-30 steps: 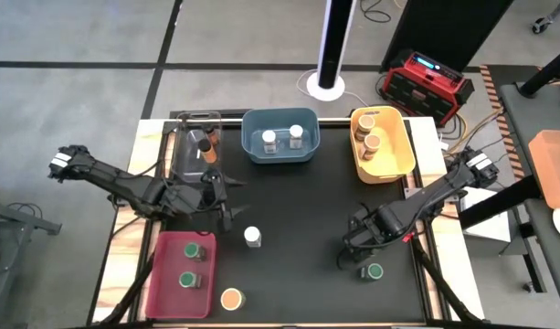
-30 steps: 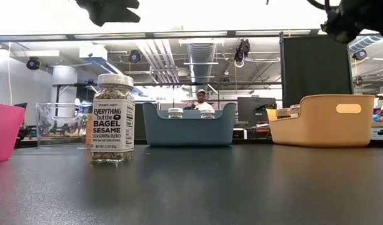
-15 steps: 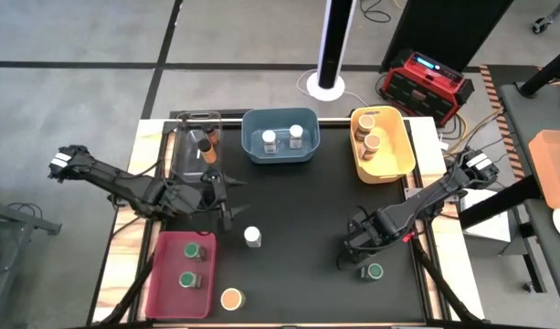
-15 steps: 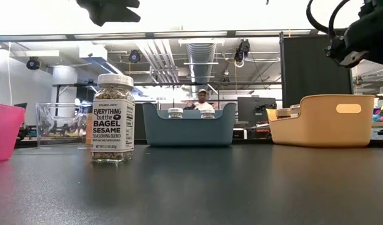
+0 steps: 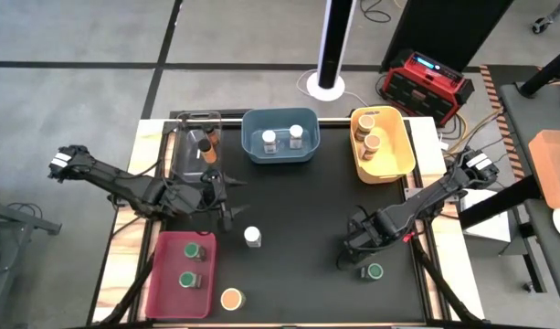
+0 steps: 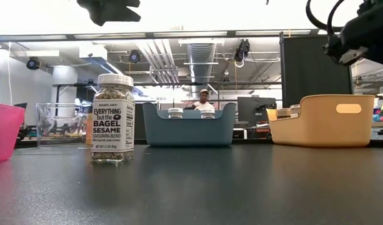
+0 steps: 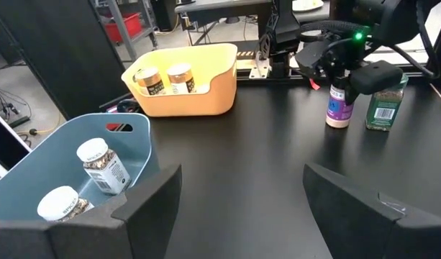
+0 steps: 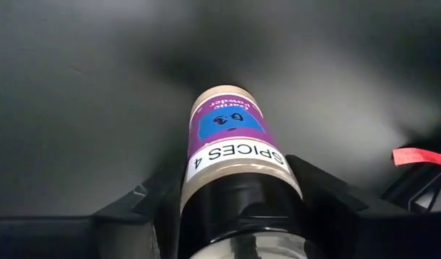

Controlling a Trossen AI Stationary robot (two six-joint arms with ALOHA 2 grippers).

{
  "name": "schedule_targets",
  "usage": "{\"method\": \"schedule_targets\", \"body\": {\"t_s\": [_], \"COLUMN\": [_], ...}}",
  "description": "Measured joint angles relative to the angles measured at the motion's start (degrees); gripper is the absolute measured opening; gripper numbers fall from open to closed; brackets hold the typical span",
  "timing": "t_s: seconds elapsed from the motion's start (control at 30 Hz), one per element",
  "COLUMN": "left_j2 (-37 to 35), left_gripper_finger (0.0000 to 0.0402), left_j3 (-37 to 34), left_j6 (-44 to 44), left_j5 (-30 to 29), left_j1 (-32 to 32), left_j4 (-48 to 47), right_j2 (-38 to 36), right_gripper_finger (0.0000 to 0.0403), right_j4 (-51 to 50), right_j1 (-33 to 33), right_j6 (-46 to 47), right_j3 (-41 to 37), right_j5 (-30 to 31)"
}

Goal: Sort spices by type
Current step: Put the black seasoning bottle into the transparent bin

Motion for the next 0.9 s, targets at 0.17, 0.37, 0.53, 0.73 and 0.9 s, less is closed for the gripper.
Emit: {"method": "schedule_targets", "body": {"t_s": [0.17, 0.37, 0.53, 0.73, 0.9], "left_j2": [0.0, 0.5, 2.7, 6.3, 8.8], "left_gripper_finger": [0.0275, 0.0275, 0.0275, 0.0275, 0.0275], "left_j3": [0.0, 0.0, 0.0, 0.0, 0.0], "left_j6": [0.1, 0.7, 1.3, 4.0, 8.8], "left_j5": [0.0, 0.0, 0.0, 0.1, 0.1], "left_j1": [0.0, 0.0, 0.0, 0.0, -0.1], "left_j4": [0.2, 1.0, 2.1, 6.3, 10.0], "right_j2": [-0.1, -0.3, -0.3, -0.3, 0.1], "right_gripper_finger": [0.0202, 0.0203, 0.0203, 0.0203, 0.0203], "right_j4": [-0.4, -0.2, 1.8, 15.6, 29.3], "right_j1": [0.0, -0.9, -3.2, -8.4, -12.4], "right_j6": [-1.2, -6.0, -15.9, -32.5, -47.2], "right_j3": [2.7, 8.5, 12.1, 13.2, 13.0], "right_j5": [3.7, 16.1, 27.0, 33.0, 33.4]}}
